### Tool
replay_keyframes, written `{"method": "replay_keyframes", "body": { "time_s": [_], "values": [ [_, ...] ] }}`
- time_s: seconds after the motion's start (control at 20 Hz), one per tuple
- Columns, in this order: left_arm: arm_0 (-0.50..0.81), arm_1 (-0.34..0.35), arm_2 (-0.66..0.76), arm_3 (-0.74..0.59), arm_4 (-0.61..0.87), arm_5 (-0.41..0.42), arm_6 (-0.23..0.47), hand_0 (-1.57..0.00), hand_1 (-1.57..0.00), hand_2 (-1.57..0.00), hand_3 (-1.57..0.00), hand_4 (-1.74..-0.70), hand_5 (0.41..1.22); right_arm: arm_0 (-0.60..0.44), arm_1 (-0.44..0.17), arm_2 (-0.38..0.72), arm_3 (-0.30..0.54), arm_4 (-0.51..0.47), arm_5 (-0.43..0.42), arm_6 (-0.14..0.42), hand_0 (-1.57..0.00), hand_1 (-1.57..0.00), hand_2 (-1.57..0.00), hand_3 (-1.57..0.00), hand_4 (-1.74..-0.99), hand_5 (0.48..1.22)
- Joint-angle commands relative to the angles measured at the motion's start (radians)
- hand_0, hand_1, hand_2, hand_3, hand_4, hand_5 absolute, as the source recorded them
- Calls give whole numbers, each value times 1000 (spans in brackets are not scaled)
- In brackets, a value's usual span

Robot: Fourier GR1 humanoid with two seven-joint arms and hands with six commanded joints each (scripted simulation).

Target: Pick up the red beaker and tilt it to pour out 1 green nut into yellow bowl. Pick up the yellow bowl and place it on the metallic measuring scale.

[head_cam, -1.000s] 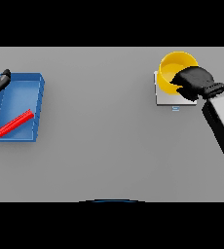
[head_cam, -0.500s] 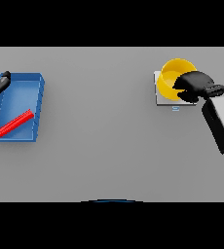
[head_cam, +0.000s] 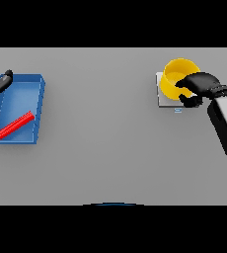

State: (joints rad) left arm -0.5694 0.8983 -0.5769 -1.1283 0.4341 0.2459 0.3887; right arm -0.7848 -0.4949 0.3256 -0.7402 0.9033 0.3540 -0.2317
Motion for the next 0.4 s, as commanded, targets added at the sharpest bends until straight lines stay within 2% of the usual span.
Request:
{"method": "replay_keyframes", "body": {
  "time_s": [0.0,0.05,0.2,0.35],
  "values": [
    [-6,0,2,0,3,-3,4,1,1,1,1,-723,705,3,5,9,-5,6,-6,-5,-188,-304,-446,-490,-1485,859],
    [-7,-5,1,5,2,-2,2,1,1,1,1,-722,703,0,1,9,1,8,-9,-15,-150,-243,-375,-449,-1469,842],
    [7,2,4,-11,9,1,-3,1,1,1,1,-722,697,2,10,9,0,4,19,22,-77,-124,-202,-352,-1431,799],
    [-1,-3,1,1,0,6,5,1,1,1,1,-720,693,13,-8,-1,-19,-9,41,22,-39,-63,-103,-272,-1410,759]
  ]
}}
